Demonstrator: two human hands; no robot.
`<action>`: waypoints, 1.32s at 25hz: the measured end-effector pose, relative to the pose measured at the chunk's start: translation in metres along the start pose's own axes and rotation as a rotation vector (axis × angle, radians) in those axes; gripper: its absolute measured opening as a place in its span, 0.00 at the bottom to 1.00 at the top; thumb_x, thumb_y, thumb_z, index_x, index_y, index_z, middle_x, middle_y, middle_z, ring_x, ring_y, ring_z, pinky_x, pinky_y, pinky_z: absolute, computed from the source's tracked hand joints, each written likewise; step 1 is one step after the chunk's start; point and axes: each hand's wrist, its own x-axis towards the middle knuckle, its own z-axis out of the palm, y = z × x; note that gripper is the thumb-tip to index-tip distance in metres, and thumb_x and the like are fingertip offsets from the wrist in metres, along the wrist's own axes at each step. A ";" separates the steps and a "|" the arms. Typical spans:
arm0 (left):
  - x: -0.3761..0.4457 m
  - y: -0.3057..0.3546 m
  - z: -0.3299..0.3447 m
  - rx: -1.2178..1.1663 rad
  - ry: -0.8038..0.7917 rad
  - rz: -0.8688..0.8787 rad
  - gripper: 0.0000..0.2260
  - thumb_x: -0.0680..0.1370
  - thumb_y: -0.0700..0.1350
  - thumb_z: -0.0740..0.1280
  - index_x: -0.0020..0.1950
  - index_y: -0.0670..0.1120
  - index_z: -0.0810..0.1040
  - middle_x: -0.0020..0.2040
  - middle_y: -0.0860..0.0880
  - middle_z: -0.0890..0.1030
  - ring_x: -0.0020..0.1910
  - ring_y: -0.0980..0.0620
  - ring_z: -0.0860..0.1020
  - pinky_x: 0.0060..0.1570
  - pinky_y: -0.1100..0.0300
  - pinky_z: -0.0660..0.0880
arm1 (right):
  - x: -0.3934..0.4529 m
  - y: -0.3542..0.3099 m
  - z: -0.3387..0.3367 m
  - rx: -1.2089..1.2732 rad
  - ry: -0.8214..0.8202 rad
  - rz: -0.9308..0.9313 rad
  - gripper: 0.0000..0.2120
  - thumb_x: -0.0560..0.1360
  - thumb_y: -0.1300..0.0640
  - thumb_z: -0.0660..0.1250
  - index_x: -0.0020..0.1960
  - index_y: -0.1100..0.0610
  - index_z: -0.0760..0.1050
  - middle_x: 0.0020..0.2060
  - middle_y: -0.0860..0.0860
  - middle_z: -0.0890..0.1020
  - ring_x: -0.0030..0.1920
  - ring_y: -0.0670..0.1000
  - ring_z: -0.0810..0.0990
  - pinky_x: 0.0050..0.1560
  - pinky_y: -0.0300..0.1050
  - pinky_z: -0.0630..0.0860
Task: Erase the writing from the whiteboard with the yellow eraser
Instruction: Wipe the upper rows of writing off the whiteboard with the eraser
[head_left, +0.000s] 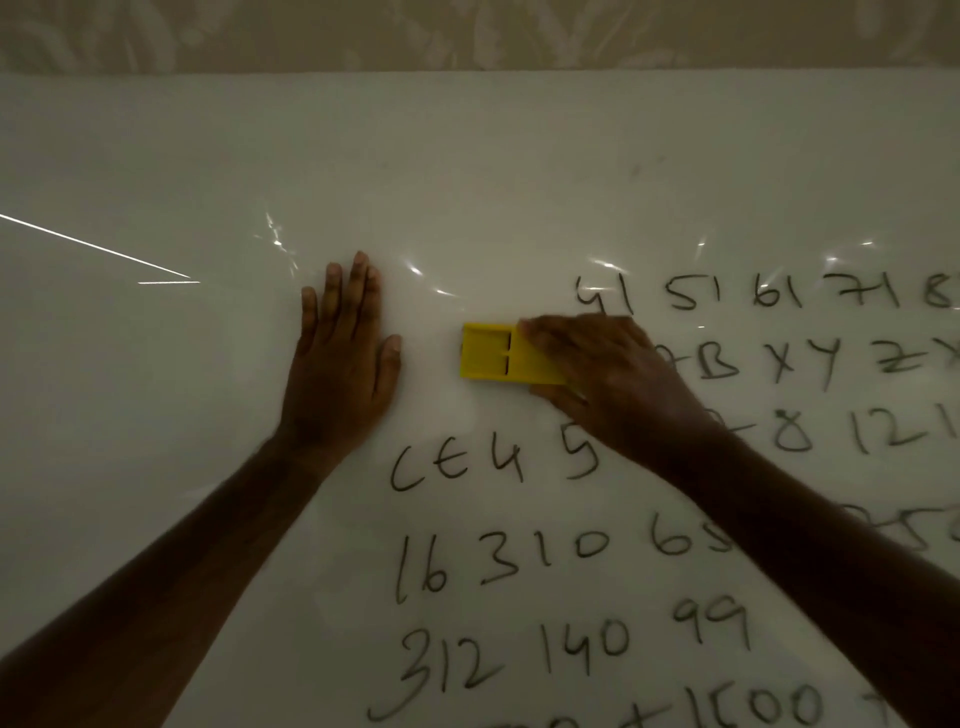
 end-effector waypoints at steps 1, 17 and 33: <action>0.001 0.002 0.000 0.003 -0.002 0.008 0.31 0.88 0.52 0.51 0.88 0.37 0.53 0.88 0.38 0.53 0.88 0.36 0.51 0.86 0.39 0.46 | 0.008 0.013 -0.003 -0.016 0.015 0.040 0.29 0.82 0.45 0.65 0.79 0.57 0.68 0.71 0.55 0.77 0.67 0.57 0.75 0.67 0.54 0.68; 0.025 0.044 0.004 -0.031 -0.028 0.047 0.31 0.88 0.51 0.52 0.87 0.36 0.53 0.88 0.37 0.53 0.87 0.35 0.50 0.86 0.37 0.46 | -0.006 0.081 -0.033 -0.045 0.064 0.162 0.30 0.82 0.43 0.65 0.79 0.57 0.68 0.70 0.57 0.78 0.66 0.60 0.76 0.65 0.57 0.71; 0.040 0.077 0.013 -0.040 -0.018 0.032 0.31 0.88 0.51 0.50 0.87 0.36 0.53 0.88 0.38 0.53 0.87 0.35 0.51 0.86 0.37 0.48 | -0.009 0.077 -0.032 0.034 0.045 0.206 0.30 0.81 0.44 0.66 0.79 0.56 0.68 0.70 0.55 0.77 0.67 0.59 0.76 0.67 0.59 0.72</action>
